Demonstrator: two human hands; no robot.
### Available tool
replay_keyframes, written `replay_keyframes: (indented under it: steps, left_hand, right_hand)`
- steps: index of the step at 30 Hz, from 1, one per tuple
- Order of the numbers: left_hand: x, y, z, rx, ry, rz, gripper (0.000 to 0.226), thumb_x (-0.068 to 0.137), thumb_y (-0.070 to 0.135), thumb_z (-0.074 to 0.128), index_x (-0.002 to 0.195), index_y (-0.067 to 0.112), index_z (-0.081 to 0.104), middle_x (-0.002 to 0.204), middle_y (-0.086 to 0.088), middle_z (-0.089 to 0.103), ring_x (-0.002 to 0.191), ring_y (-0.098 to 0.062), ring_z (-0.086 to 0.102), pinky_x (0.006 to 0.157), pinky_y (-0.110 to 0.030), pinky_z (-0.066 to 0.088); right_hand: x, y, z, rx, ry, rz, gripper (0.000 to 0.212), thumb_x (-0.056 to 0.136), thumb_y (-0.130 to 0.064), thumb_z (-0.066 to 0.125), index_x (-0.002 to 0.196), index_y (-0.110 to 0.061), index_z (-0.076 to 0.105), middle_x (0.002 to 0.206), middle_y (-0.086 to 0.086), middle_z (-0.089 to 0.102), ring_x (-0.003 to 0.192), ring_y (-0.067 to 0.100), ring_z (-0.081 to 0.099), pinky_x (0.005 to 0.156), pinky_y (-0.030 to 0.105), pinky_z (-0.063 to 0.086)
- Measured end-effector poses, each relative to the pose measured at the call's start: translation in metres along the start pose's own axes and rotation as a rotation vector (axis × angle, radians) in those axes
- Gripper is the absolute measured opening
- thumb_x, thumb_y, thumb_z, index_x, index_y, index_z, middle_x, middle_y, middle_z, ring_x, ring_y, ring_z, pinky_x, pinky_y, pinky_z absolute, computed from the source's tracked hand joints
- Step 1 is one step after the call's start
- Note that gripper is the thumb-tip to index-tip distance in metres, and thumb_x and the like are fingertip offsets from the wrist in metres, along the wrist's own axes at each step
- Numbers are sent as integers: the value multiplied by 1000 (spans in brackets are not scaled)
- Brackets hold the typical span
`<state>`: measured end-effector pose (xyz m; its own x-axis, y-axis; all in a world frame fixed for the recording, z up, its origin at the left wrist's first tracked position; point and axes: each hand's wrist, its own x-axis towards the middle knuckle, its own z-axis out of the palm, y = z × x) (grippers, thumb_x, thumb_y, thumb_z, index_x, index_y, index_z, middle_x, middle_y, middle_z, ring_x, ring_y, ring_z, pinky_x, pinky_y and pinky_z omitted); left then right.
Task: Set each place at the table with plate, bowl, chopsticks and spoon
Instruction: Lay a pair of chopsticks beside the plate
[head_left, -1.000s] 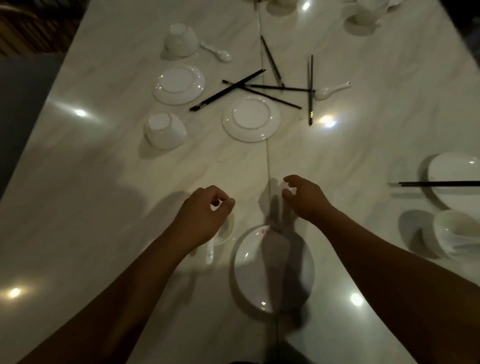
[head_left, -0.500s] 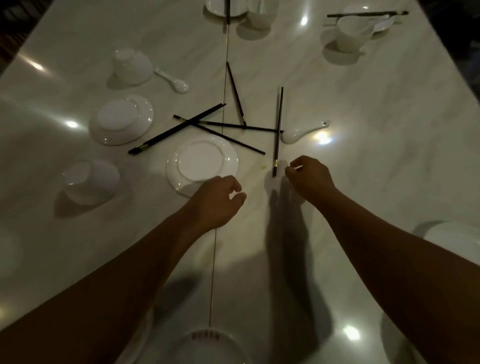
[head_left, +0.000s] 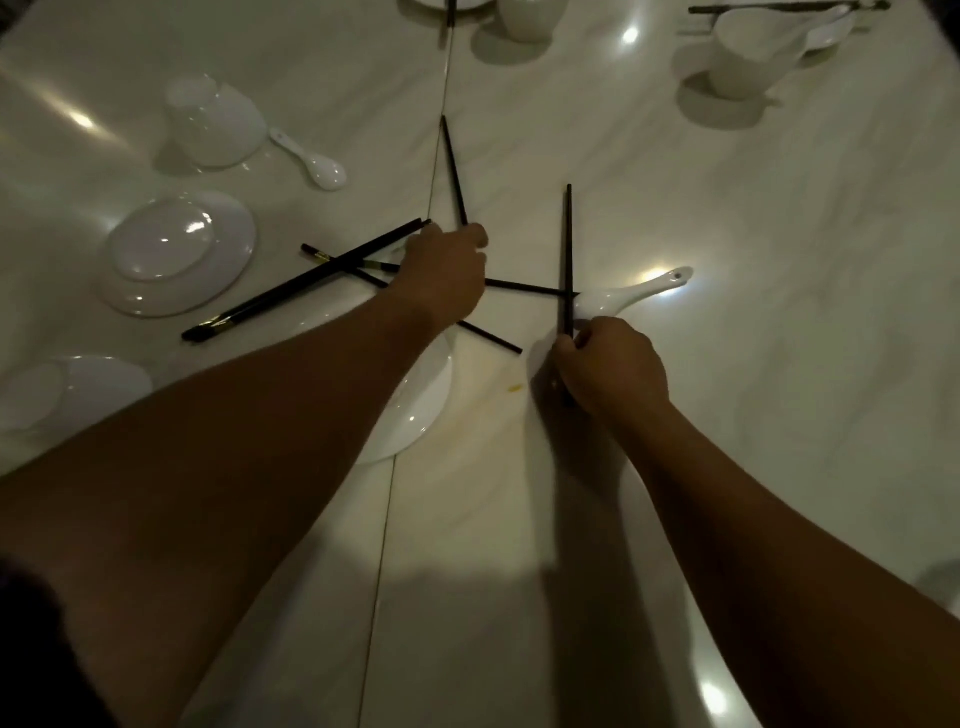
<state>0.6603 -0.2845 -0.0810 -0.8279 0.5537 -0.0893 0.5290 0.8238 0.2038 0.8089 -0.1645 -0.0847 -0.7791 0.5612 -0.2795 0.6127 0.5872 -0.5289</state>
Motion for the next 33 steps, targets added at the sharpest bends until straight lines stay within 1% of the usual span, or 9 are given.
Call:
replay_keyframes:
  steps: [3,6,8,11,14,16,19,26,33]
  left_hand:
    - [18,-1,3,13,-6,37,26,94,12,42,109,5,62,129,-13,54,104,-35,55,86,-37,38]
    - [27,2,-1,-52,35,-67,17,91,9,50,75,10,55,110,-17,65,100,-32,62,85,-36,48]
    - [29,2,-4,-171,32,-149,19,88,0,50,75,12,55,101,-13,67,97,-28,63,84,-32,49]
    - [16,4,-15,-278,87,-175,28,87,-1,50,68,19,46,70,6,46,72,-16,52,63,-24,43]
    - [-18,9,-30,-598,128,-197,10,86,5,55,86,14,50,77,-2,52,71,-19,56,55,-27,48]
    - [-51,14,-45,-822,116,-241,22,85,6,60,102,16,48,79,-4,55,67,-16,56,46,-22,48]
    - [-106,22,-65,-999,27,-294,44,86,4,62,126,12,47,75,3,56,72,-11,58,68,-27,54]
    - [-266,20,-90,-1185,-153,-378,13,88,0,59,97,10,61,79,-2,61,68,-15,64,57,-25,57]
    - [-438,11,-68,-1209,-381,-581,12,90,4,57,101,-2,60,90,-11,62,70,-17,63,60,-28,58]
  right_hand:
    - [0,3,-2,34,5,-28,25,95,-32,49,101,-13,64,76,-1,60,69,16,59,68,29,45]
    - [1,4,-4,60,8,-39,20,96,-31,49,94,-13,59,68,-6,51,63,11,51,66,28,40]
    - [-1,3,-5,83,-2,-36,21,96,-31,48,94,-12,57,69,-6,49,66,13,52,68,29,42]
    - [-10,2,-9,206,-24,-43,24,98,-31,47,99,-9,57,74,-3,53,72,14,55,75,31,48]
    - [-32,-2,-15,445,-23,-35,22,97,-31,49,94,-10,56,77,1,56,71,15,55,70,27,49]
    - [-54,-5,-17,609,-30,-24,22,97,-28,50,88,-10,56,74,4,57,65,13,52,60,23,44]
    - [-93,-10,-17,736,-93,-1,20,98,-24,49,90,-6,56,70,4,56,58,12,48,56,22,42]
    - [-207,-8,-9,854,-335,48,6,97,-13,50,92,-15,53,76,8,57,59,15,51,57,27,46]
    - [-336,11,21,720,-517,163,10,91,-9,59,82,-10,57,68,5,61,62,17,57,61,30,50]
